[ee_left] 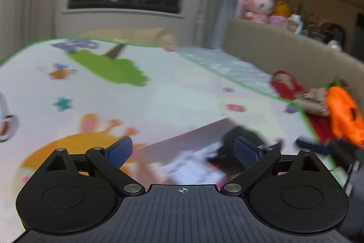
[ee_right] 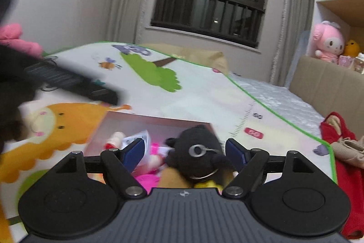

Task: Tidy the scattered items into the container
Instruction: 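Carry the adapter and orange toy into the pink box and open both tools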

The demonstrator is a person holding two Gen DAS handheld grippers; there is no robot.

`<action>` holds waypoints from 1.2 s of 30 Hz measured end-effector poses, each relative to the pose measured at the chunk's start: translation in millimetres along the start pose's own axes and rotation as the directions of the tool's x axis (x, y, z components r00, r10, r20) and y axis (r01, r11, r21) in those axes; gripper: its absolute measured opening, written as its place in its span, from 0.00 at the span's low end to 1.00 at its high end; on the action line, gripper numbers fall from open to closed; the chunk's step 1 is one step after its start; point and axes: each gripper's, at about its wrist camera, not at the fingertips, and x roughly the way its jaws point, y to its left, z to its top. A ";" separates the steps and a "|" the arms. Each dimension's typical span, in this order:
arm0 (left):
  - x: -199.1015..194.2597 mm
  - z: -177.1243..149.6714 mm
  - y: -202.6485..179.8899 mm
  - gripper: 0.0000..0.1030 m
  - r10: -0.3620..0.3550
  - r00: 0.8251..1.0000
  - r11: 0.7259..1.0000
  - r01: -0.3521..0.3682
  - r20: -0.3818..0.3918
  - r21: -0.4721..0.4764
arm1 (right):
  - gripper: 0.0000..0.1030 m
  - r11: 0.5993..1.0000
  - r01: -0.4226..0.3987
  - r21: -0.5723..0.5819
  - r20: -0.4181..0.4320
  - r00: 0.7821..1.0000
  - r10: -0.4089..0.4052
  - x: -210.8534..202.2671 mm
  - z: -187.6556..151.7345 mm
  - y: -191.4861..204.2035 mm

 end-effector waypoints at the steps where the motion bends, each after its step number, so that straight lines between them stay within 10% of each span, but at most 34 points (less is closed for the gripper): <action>1: -5.4 -6.7 2.3 0.97 0.023 1.000 1.000 -0.023 -0.001 0.001 | 0.76 1.000 0.009 -0.010 -0.012 1.000 -0.009 6.9 1.7 0.1; 9: -40.8 -58.7 -2.1 0.98 0.000 0.997 1.000 0.001 -0.073 0.017 | 0.75 0.983 0.069 -0.171 -0.213 0.971 -0.106 75.0 1.7 16.0; 13: -45.7 -67.1 -3.5 0.99 -0.008 0.996 0.999 0.011 -0.087 0.040 | 0.58 0.973 0.070 -0.220 -0.206 0.972 -0.117 73.4 1.2 28.9; 17: -48.7 -71.2 4.4 0.99 0.006 0.995 1.000 -0.004 -0.098 0.019 | 0.57 0.995 -0.073 -0.072 -0.173 0.983 0.060 50.1 21.4 22.1; 22: -51.9 -75.2 6.6 0.99 0.001 0.994 1.000 -0.001 -0.113 0.000 | 0.69 0.943 -0.248 0.222 -0.155 0.946 0.285 52.5 42.5 -1.0; 29: -56.3 -77.8 -0.7 0.99 -0.023 0.991 1.000 0.025 -0.130 0.012 | 0.75 0.871 -0.185 0.455 -0.170 0.942 0.289 60.1 26.8 -55.2; 36: -53.4 -76.7 -18.9 0.99 -0.054 0.989 0.998 0.057 -0.136 0.022 | 0.75 0.944 -0.003 0.329 -0.246 0.965 0.089 56.9 2.6 -69.2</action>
